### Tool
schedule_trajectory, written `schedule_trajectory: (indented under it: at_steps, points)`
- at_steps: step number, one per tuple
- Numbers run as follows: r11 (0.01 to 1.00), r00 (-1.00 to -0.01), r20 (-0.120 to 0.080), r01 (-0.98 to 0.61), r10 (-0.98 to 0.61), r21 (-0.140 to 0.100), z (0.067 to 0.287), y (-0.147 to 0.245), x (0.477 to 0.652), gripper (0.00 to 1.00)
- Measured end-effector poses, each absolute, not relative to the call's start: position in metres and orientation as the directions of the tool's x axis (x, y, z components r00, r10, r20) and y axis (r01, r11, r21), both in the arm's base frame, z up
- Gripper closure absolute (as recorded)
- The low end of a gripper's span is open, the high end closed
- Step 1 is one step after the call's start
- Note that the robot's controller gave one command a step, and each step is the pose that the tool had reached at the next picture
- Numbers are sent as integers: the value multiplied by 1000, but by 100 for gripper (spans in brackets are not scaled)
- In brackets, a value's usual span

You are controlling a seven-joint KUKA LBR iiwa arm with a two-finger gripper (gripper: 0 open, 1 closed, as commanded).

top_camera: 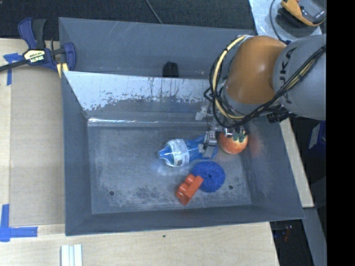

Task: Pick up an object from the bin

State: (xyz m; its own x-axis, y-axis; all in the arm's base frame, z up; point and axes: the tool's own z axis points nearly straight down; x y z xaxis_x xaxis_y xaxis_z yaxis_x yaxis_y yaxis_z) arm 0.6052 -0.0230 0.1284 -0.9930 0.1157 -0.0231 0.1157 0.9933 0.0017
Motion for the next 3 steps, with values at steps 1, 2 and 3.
schedule_trajectory:
  at_steps: [1,2,3]
  points:
    - [1000,-999,-24,23,23,3,147,-71,614,0]
    - [998,-998,-21,62,62,0,193,-61,606,0]
    - [1000,-1000,-29,-2,-2,1,171,-87,619,0]
